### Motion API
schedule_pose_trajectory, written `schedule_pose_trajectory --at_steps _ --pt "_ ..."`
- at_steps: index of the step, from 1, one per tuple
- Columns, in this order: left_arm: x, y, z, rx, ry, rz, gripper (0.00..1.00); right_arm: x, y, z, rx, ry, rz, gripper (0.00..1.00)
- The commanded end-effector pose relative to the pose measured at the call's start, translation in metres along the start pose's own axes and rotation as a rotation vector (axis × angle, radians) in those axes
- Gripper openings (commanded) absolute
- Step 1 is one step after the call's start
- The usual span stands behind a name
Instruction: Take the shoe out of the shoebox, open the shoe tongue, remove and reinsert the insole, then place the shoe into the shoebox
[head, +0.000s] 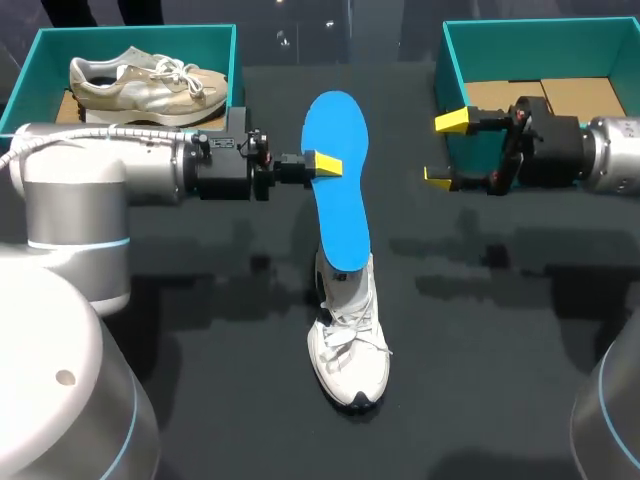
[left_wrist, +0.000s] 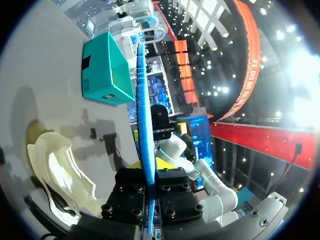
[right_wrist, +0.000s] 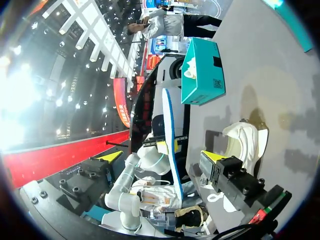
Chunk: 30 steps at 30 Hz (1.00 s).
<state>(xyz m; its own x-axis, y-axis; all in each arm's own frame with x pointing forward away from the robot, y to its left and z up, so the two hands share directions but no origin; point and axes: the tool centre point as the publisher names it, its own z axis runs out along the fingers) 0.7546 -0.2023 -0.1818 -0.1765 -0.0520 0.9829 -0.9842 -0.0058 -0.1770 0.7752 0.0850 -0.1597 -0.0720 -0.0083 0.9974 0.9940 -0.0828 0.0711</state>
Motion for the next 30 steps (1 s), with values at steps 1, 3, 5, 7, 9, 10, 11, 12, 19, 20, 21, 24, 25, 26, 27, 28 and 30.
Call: schedule_pose_trajectory --at_steps 1,3,5,7,9,10,11,12,19,20,21,24,25,26,27,28,30 --pt "-0.007 -0.002 0.004 0.008 0.007 -0.06 0.0 0.0 -0.001 0.0 -0.002 -0.002 0.0 1.0" --pt "-0.009 -0.003 0.005 0.009 0.005 -0.07 0.0 0.0 -0.001 0.0 -0.002 -0.002 0.0 1.0" --pt "-0.011 -0.003 0.006 0.007 0.007 -0.107 0.0 0.0 -0.001 0.0 -0.002 -0.002 0.0 1.0" --pt "-0.014 -0.003 0.006 0.011 0.002 -0.108 0.0 0.0 -0.001 0.0 -0.002 -0.002 0.0 1.0" --pt "-0.015 -0.003 0.007 0.011 0.001 -0.12 0.0 0.0 -0.001 0.0 -0.002 -0.002 0.0 1.0" --pt "-0.016 -0.003 0.007 0.012 0.001 -0.133 0.0 0.0 -0.001 0.0 -0.002 -0.002 0.0 1.0" --pt "-0.017 -0.004 0.008 0.015 0.001 -0.145 0.0 0.0 -0.001 0.0 -0.002 -0.002 0.0 1.0" --pt "-0.018 -0.004 0.008 0.015 0.001 -0.145 0.0 0.0 -0.001 0.0 -0.002 -0.002 0.0 1.0" --pt "-0.022 -0.005 0.01 0.025 0.007 -0.189 0.0 0.004 -0.002 -0.001 0.006 -0.097 -0.009 1.0" --pt "-0.023 -0.005 0.011 0.026 0.001 -0.182 0.0 0.006 -0.002 -0.002 0.006 -0.119 -0.011 1.0" --pt "-0.023 -0.005 0.012 0.03 -0.004 -0.171 0.0 0.008 -0.002 -0.003 0.009 -0.14 -0.011 1.0" --pt "-0.024 -0.005 0.013 0.037 -0.012 -0.158 0.0 0.013 -0.002 -0.005 0.009 -0.226 -0.005 1.0" --pt "-0.024 -0.005 0.013 0.037 -0.012 -0.158 0.0 0.015 -0.002 -0.005 0.006 -0.257 -0.001 1.0" --pt "-0.024 -0.005 0.013 0.037 -0.012 -0.158 0.0 0.017 -0.002 -0.006 0.003 -0.277 -0.003 1.0" --pt "-0.024 -0.005 0.013 0.037 -0.012 -0.158 0.0 0.019 -0.002 -0.007 0.004 -0.308 -0.003 1.0" --pt "-0.024 -0.005 0.013 0.037 -0.012 -0.158 0.0 0.022 -0.002 -0.007 0.006 -0.342 -0.002 1.0" --pt "-0.024 -0.005 0.013 0.037 -0.012 -0.158 0.0 0.027 -0.003 -0.007 0.009 -0.404 -0.002 1.0"
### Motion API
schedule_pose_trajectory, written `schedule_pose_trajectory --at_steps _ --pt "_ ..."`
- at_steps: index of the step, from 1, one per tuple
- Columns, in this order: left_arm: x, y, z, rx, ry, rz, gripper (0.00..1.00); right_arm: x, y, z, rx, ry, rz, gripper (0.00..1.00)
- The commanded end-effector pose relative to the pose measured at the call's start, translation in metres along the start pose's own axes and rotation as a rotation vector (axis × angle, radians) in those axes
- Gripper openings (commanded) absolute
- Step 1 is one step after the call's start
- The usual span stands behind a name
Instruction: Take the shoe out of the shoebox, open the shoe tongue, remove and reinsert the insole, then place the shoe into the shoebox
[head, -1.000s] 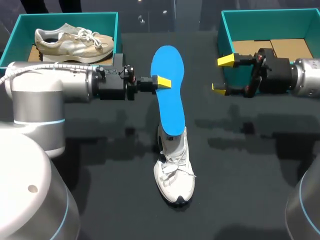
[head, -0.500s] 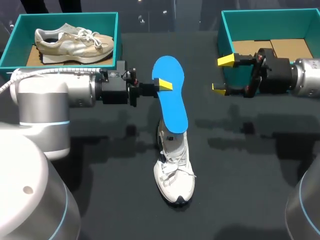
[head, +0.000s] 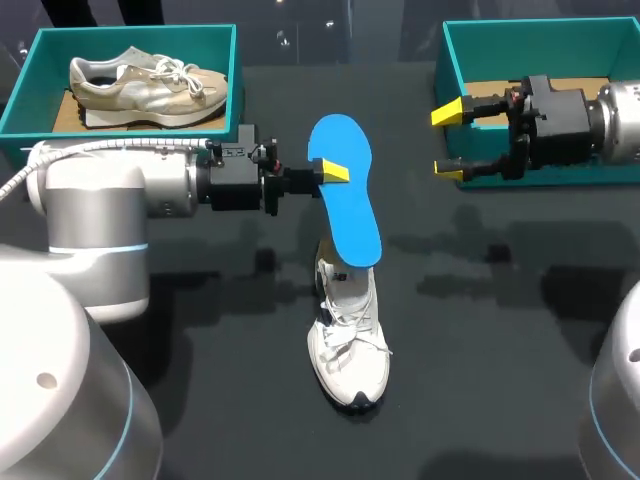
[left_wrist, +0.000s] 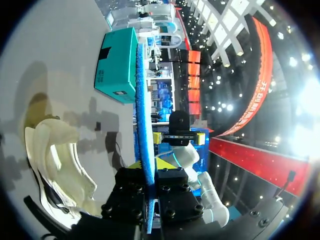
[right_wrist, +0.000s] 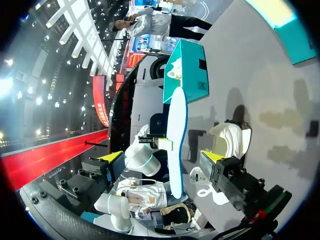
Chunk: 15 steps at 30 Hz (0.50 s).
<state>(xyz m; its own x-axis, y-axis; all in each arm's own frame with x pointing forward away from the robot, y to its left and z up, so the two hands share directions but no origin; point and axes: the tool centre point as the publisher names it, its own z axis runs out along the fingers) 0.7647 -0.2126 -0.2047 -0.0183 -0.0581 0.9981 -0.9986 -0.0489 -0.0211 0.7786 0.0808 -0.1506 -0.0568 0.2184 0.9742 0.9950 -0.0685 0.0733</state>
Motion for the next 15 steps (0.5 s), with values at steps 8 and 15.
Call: schedule_pose_trajectory --at_steps 8,15 --pt "-0.001 0.001 0.001 0.002 -0.001 0.001 0.0 0.046 -0.008 -0.008 -0.001 -0.486 -0.016 1.0" --pt "-0.001 0.001 0.001 0.002 -0.001 0.001 0.0 0.067 -0.009 -0.001 0.038 -0.711 -0.04 1.0"
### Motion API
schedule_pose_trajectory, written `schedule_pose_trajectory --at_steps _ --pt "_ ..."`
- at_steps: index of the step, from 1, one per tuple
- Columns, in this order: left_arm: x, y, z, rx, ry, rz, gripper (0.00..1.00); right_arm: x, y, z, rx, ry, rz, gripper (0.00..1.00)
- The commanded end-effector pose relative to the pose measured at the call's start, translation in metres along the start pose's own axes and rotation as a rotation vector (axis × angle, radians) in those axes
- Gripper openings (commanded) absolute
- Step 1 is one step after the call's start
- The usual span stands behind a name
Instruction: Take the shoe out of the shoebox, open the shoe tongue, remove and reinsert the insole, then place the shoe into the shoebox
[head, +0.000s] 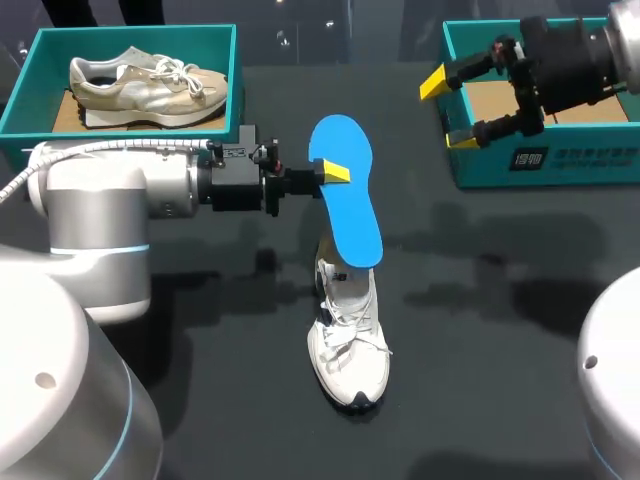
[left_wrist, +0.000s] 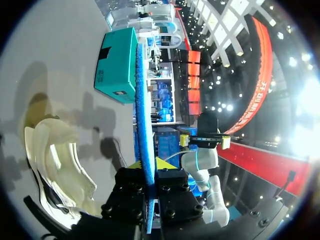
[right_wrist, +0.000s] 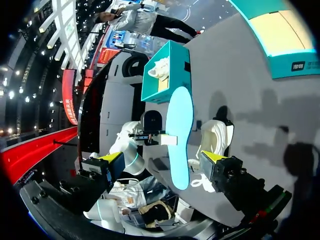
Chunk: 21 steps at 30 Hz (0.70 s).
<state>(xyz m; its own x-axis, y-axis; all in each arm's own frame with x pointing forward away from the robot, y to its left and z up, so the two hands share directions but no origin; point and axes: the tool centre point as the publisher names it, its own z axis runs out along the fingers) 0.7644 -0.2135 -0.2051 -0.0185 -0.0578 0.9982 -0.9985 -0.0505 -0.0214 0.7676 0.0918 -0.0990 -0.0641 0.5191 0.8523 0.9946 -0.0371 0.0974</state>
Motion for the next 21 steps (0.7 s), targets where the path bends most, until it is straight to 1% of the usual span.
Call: schedule_pose_trajectory --at_steps 1,7,13,21 --pt "0.0 0.001 0.0 0.001 -0.002 0.001 0.0 0.016 -0.001 -0.003 0.028 -0.409 -0.006 1.0" --pt "0.0 0.001 0.0 0.001 -0.002 0.001 0.0 0.033 0.0 0.002 0.062 -0.559 0.0 1.0" --pt "0.0 0.001 0.0 0.001 -0.002 0.001 0.0 0.052 -0.003 0.014 0.085 -0.698 -0.002 1.0" --pt "0.0 0.001 0.0 0.001 -0.002 0.001 0.0 0.073 -0.008 0.028 0.064 -0.837 -0.01 1.0"
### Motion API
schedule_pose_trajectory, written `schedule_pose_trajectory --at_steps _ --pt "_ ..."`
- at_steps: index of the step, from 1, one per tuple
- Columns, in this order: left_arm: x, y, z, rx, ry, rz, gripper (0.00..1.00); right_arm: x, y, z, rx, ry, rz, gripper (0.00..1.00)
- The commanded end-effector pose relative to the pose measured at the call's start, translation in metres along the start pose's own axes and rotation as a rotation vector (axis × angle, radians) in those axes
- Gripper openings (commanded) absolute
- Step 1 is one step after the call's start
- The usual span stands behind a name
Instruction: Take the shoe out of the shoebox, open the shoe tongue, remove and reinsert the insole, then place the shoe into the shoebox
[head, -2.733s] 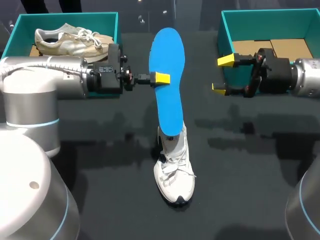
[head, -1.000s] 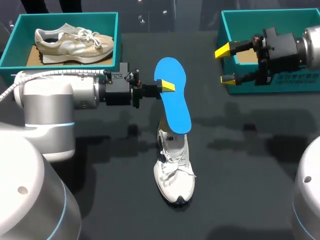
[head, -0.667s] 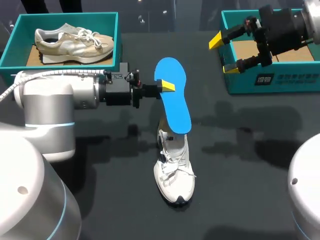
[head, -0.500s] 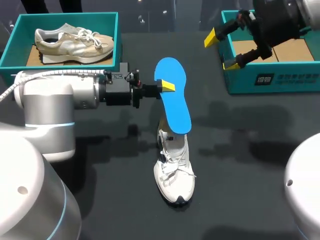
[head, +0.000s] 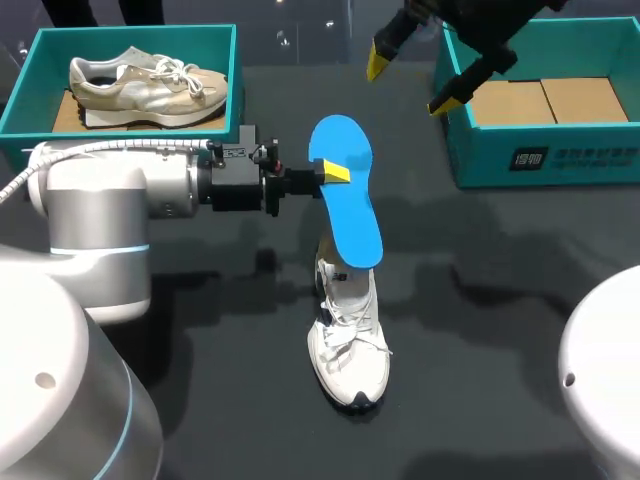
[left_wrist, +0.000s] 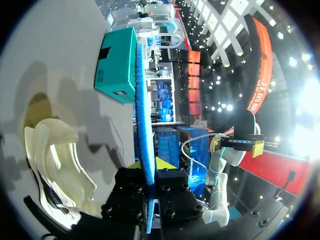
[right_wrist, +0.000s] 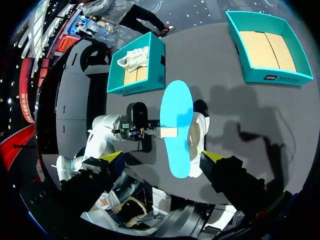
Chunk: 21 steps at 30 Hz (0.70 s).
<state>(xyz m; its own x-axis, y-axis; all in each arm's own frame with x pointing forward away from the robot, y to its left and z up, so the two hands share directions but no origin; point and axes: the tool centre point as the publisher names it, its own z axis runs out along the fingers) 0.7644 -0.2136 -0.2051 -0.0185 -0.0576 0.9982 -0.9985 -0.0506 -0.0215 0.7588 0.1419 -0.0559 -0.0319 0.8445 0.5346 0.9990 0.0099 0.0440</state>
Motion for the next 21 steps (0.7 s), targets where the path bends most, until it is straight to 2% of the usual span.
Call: schedule_pose_trajectory --at_steps 1,11,21 --pt "0.0 0.001 0.0 0.001 -0.002 0.0 0.0 0.016 -0.003 0.003 -0.014 -0.391 -0.002 1.0" --pt "0.0 0.001 0.0 0.001 -0.002 0.0 0.0 0.037 -0.016 0.004 -0.043 -0.54 0.027 1.0" --pt "0.0 0.001 0.0 0.001 -0.002 0.0 0.0 0.054 -0.028 0.016 -0.03 -0.597 0.023 1.0"
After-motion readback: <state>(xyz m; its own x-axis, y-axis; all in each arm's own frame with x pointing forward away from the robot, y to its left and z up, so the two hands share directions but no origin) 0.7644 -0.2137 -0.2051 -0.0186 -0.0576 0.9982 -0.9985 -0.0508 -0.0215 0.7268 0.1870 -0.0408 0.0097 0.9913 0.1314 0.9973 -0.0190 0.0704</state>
